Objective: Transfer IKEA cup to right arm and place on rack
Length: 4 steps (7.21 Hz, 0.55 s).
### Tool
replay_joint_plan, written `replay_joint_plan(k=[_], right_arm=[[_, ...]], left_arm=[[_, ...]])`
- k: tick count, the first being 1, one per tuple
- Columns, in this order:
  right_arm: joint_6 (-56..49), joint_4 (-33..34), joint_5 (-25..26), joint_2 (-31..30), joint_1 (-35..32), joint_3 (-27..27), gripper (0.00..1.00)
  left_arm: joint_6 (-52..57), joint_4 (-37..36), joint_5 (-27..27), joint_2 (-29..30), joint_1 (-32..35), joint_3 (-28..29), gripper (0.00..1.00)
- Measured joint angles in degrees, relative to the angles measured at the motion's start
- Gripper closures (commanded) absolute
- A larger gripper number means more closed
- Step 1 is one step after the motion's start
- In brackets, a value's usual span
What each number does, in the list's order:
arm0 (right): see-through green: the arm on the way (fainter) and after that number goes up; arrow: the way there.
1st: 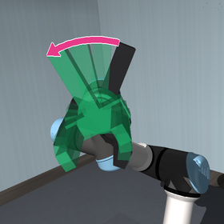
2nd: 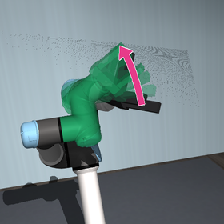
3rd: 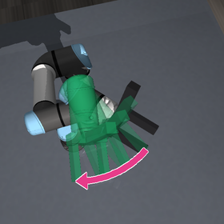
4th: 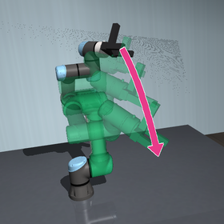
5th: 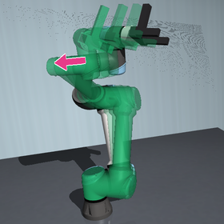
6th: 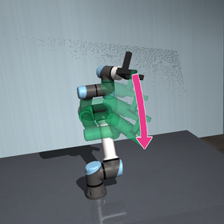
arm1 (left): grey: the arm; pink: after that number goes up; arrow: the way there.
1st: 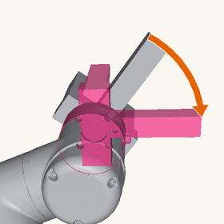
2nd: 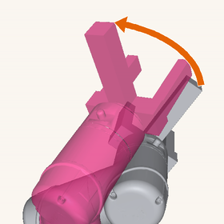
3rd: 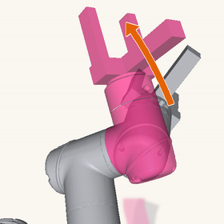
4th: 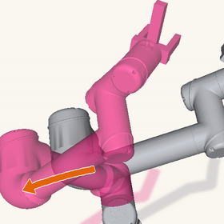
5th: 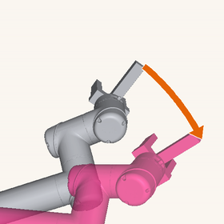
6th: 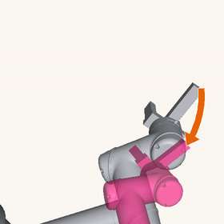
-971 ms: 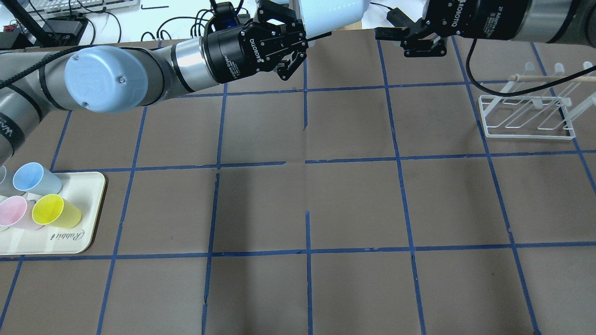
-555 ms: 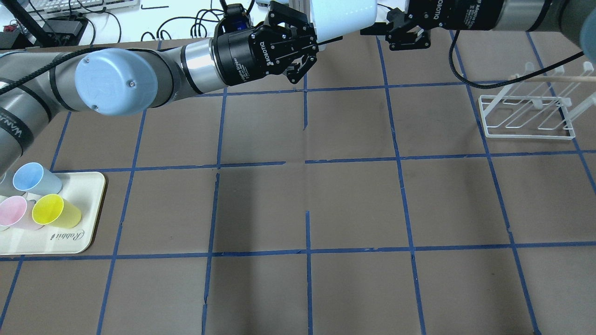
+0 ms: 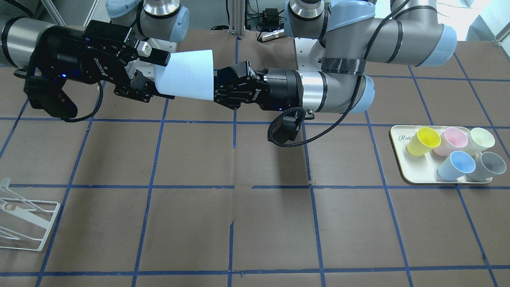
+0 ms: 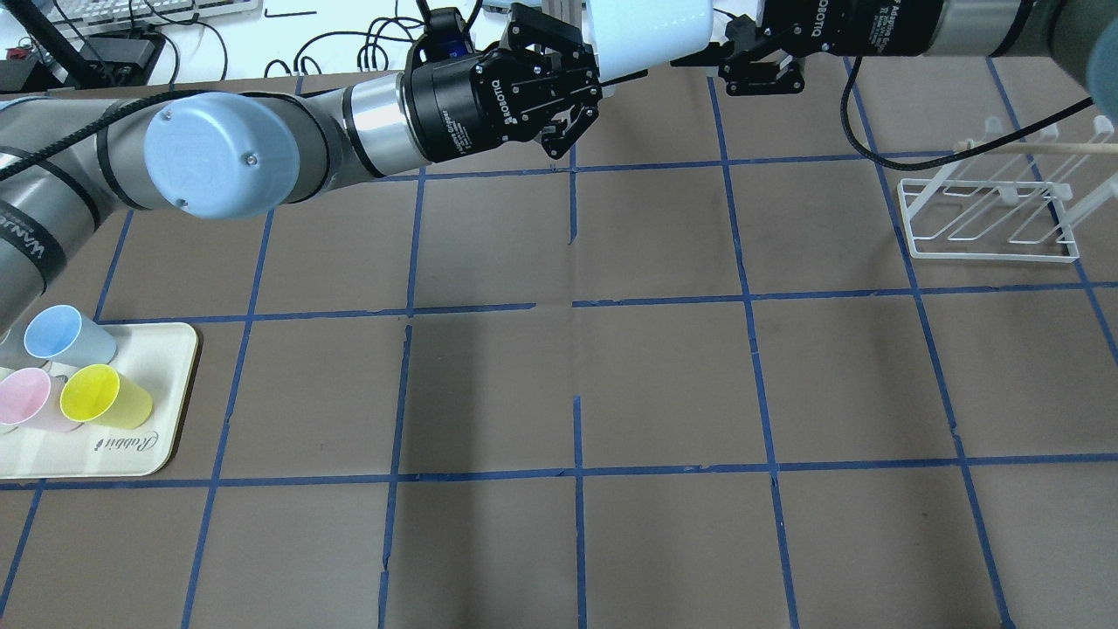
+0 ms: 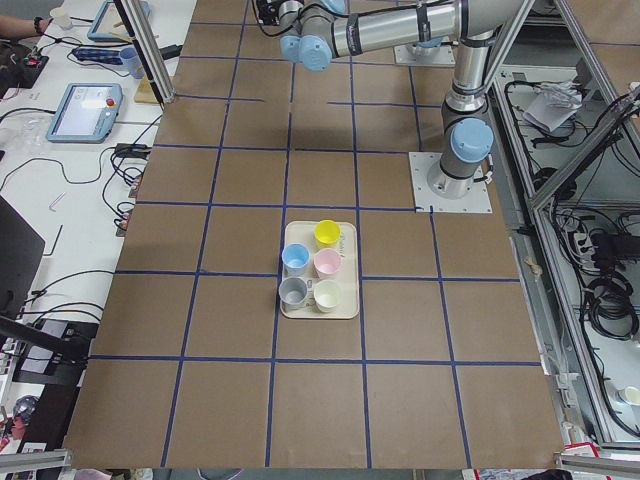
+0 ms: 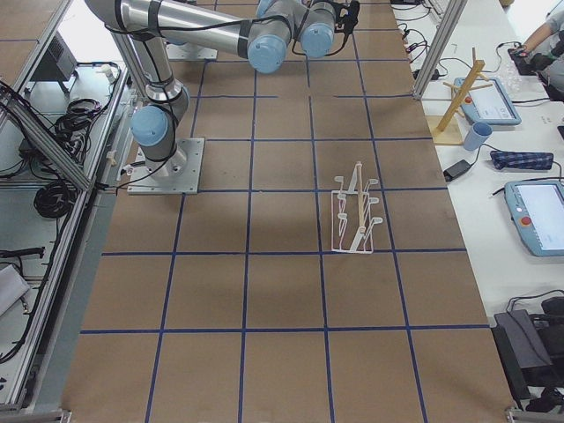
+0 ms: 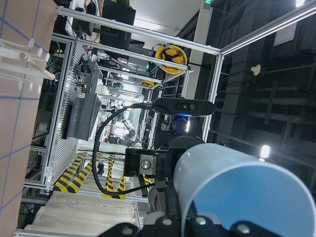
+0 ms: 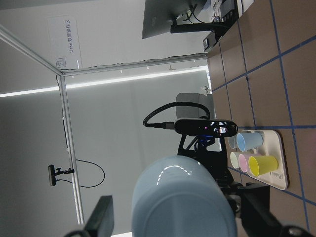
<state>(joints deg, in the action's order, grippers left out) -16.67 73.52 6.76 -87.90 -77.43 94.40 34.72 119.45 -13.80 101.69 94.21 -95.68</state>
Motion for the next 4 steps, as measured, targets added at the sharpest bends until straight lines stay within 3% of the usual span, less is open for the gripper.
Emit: replay_joint_plan(k=[2, 3, 4], right_arm=[[0.39, -0.10, 0.54, -0.29, 0.00, 0.13, 0.39], [0.55, -0.09, 0.60, -0.32, 0.00, 0.06, 0.48], [0.73, -0.13, 0.65, -0.32, 0.00, -0.06, 0.52]], left_arm=[[0.00, 0.03, 0.00, 0.00, -0.01, 0.01, 1.00], [0.00, 0.01, 0.00, -0.03, -0.02, -0.04, 1.00], [0.00, -0.03, -0.05, -0.08, -0.04, -0.13, 0.73]])
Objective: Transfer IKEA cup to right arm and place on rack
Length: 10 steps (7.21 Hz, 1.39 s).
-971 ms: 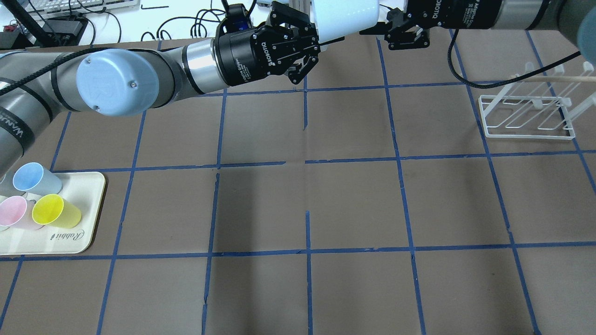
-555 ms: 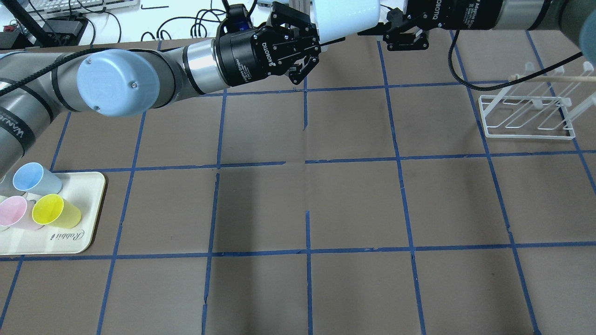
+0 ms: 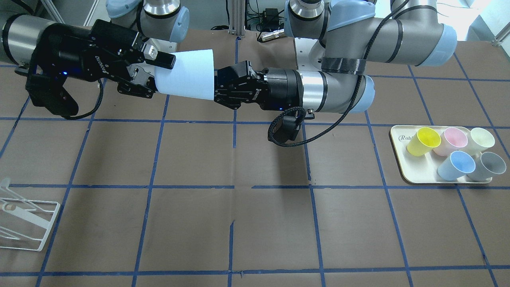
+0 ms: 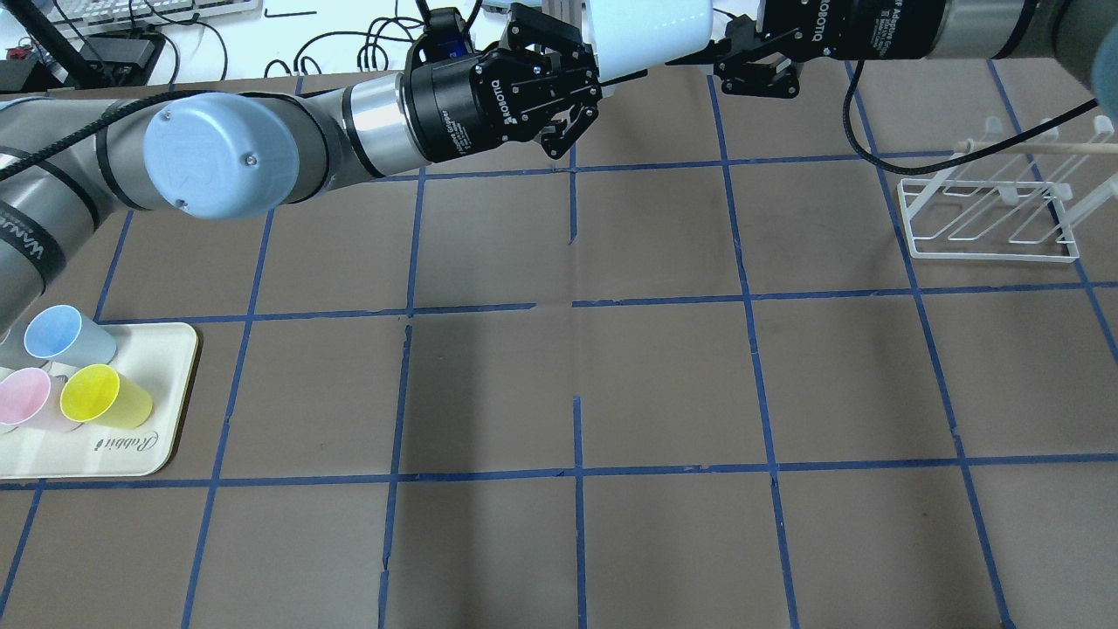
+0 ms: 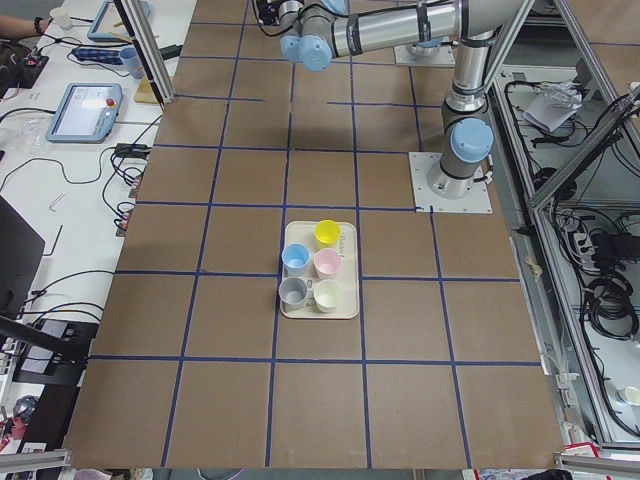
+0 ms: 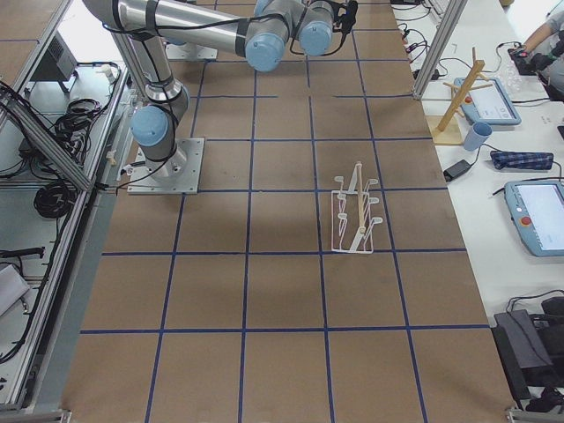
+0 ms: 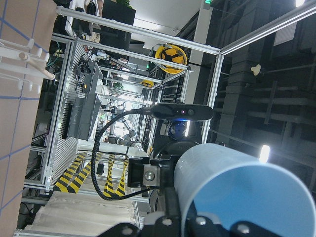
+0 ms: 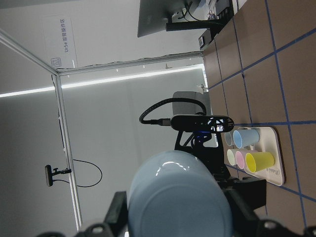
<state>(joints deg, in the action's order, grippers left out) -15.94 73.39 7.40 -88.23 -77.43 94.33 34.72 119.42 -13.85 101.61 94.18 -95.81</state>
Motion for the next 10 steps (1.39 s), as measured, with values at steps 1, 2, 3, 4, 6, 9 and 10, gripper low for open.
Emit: replay_joint_plan(k=[1, 2, 3, 4, 6, 9, 10], right_arm=[[0.07, 0.03, -0.03, 0.01, 0.00, -0.21, 0.55], [0.13, 0.06, -0.14, 0.03, 0.05, -0.41, 0.55], [0.17, 0.06, -0.05, 0.07, 0.07, -0.45, 0.55], [0.22, 0.12, -0.03, 0.17, 0.11, -0.47, 0.56], [0.35, 0.41, 0.35, 0.42, 0.43, -0.60, 0.70], [1.25, 1.28, 6.89, 0.69, 1.05, -1.90, 0.76], [1.60, 2.19, 14.19, 0.74, 1.18, -3.12, 0.77]], left_arm=[[0.00, 0.02, 0.02, -0.02, 0.00, -0.24, 0.01], [-0.02, 0.08, 0.20, 0.00, -0.04, -0.53, 0.00], [-0.83, 0.04, 0.34, -0.03, -0.20, -0.56, 0.00], [-3.10, -0.04, 0.48, -0.20, -0.41, -0.40, 0.00], [-6.26, -0.06, 3.23, -0.61, -2.55, -0.27, 0.00], [-9.82, -0.56, 18.68, -1.33, -10.25, 0.39, 0.00], [-14.27, -3.01, 26.08, -1.69, -12.07, 1.38, 0.00]])
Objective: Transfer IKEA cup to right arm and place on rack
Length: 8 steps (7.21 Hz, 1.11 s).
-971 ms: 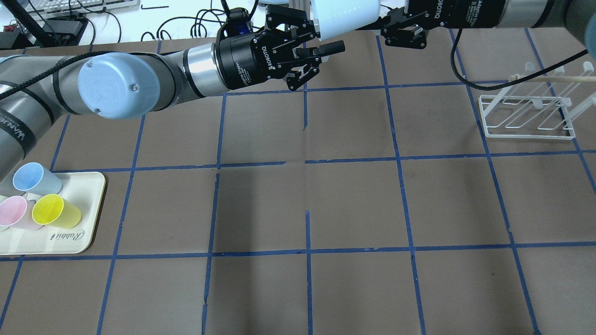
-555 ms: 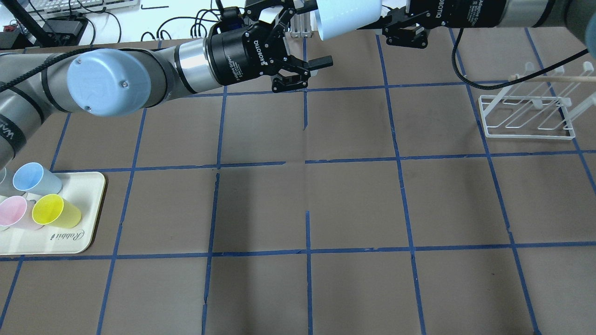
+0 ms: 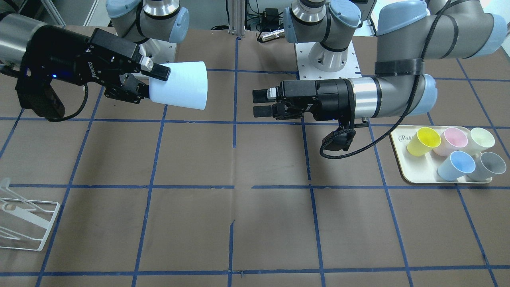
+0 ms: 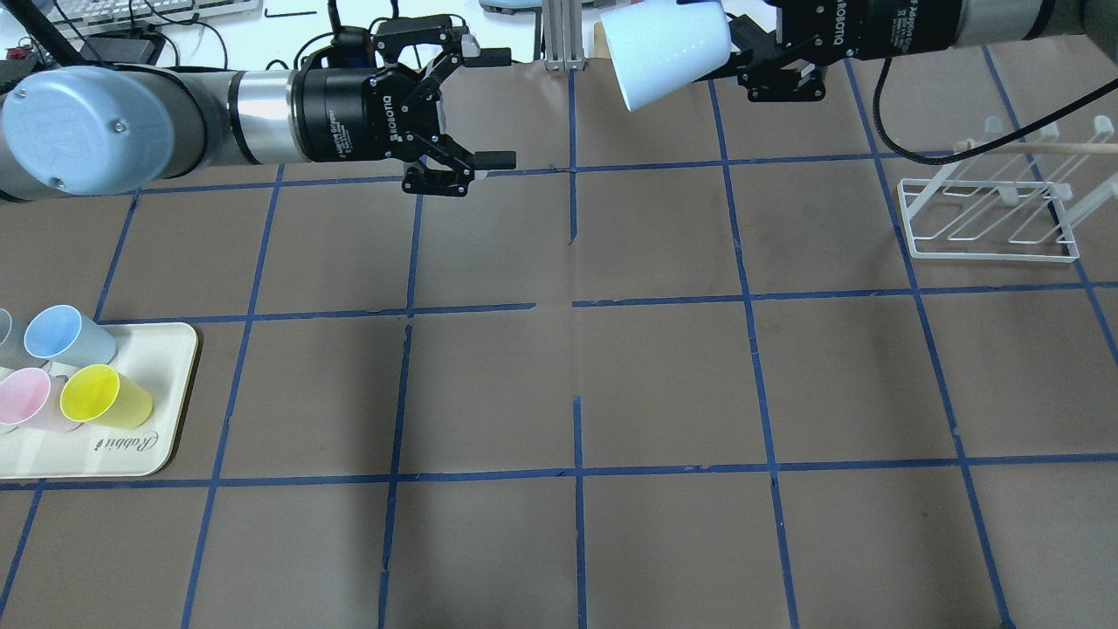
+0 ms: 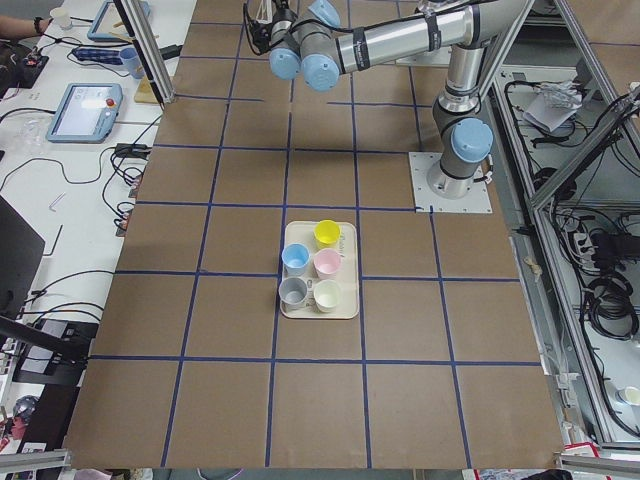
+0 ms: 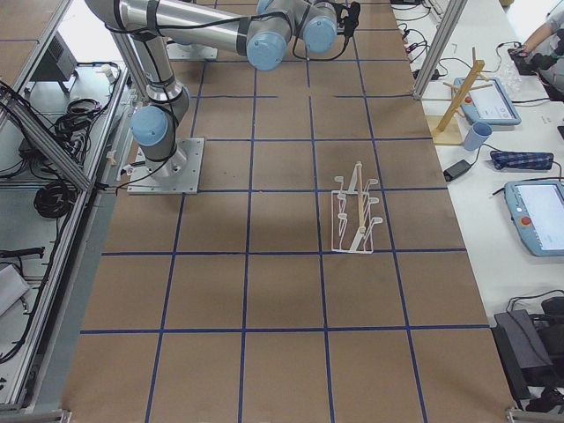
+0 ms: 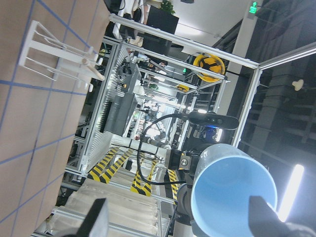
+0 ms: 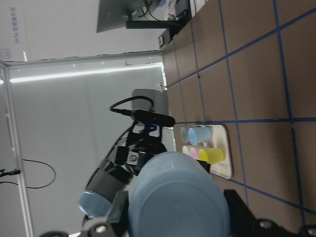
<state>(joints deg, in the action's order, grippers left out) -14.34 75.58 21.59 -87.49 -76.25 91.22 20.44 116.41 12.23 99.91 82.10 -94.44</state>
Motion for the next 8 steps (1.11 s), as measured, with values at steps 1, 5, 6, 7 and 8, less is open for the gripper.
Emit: replay_joint_plan(k=[1, 5, 6, 7, 8], right_arm=[[0.61, 1.85, 9.08, 0.05, 0.11, -1.10, 0.77], [2.86, 17.77, 50.31, 0.10, 0.71, -1.82, 0.89], [2.68, 20.04, 57.67, 0.19, 1.86, -1.64, 0.89], [2.44, 21.52, 62.13, 0.48, 4.13, -1.43, 0.94], [2.13, 23.23, 64.75, 1.51, 6.83, -1.28, 0.95]], left_arm=[[-5.41, -4.91, 11.38, -0.32, -1.87, 1.89, 0.00], [-13.11, -11.25, 57.45, -3.98, -4.13, 12.41, 0.00], [-13.24, -11.27, 66.01, -5.39, -3.77, 12.79, 0.03], [-14.03, -11.49, 71.33, -6.38, -3.03, 11.90, 0.04], [-15.94, -11.78, 74.14, -7.37, -1.82, 10.70, 0.00]])
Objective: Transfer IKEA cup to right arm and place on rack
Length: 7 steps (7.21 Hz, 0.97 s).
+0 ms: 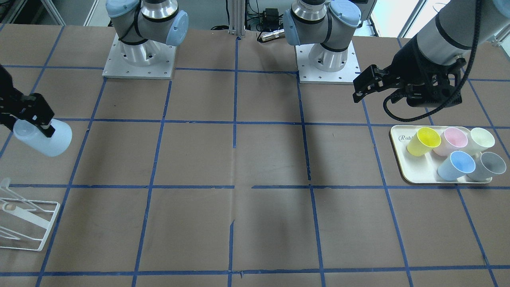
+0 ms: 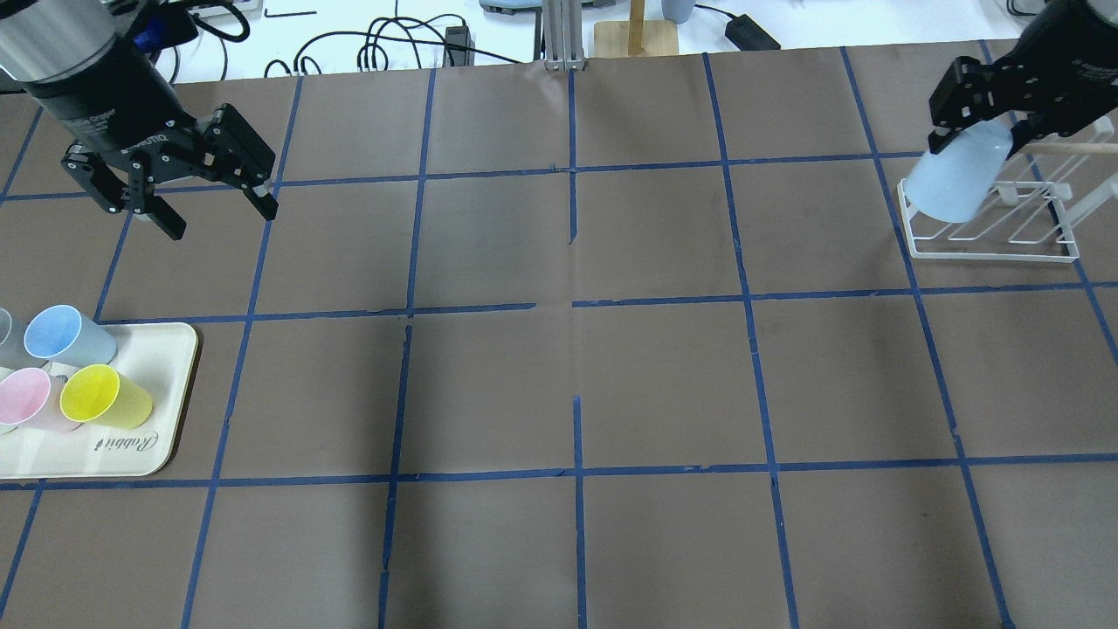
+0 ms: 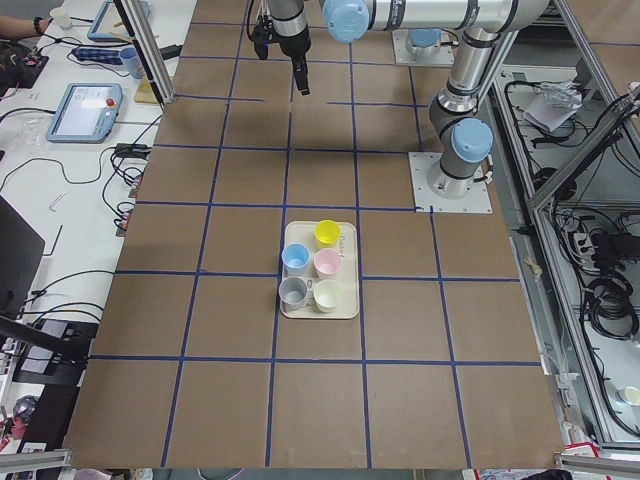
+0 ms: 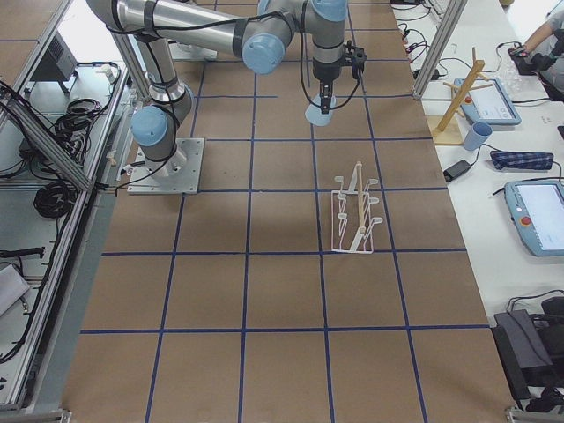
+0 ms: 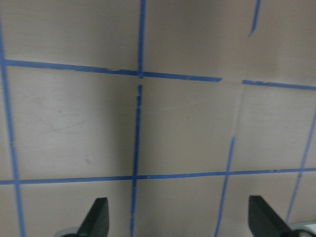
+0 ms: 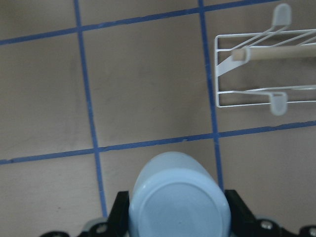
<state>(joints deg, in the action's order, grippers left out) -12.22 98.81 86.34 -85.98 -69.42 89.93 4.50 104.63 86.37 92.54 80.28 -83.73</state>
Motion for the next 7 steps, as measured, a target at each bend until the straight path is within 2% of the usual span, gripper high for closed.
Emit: replay_joint_plan(k=[2, 3, 5, 7], right_arm=[[-1.31, 5.59, 2.57, 3.81, 3.55, 0.15, 0.95], [-2.00, 8.24, 2.74, 5.43, 4.16, 0.26, 0.95], [-2.65, 11.66, 3.07, 7.55, 4.93, 0.49, 0.95], [-3.78, 12.35, 2.77, 8.17, 6.50, 1.09, 0.97]], left_arm=[[-4.27, -0.80, 6.70, -1.47, 3.15, -1.67, 0.00], [-5.71, -2.20, 8.33, -1.50, 4.68, -2.56, 0.00], [-6.72, -8.39, 8.52, -2.27, 6.84, -6.49, 0.00], [-6.31, -14.72, 5.50, -3.16, 7.86, -10.51, 0.00]])
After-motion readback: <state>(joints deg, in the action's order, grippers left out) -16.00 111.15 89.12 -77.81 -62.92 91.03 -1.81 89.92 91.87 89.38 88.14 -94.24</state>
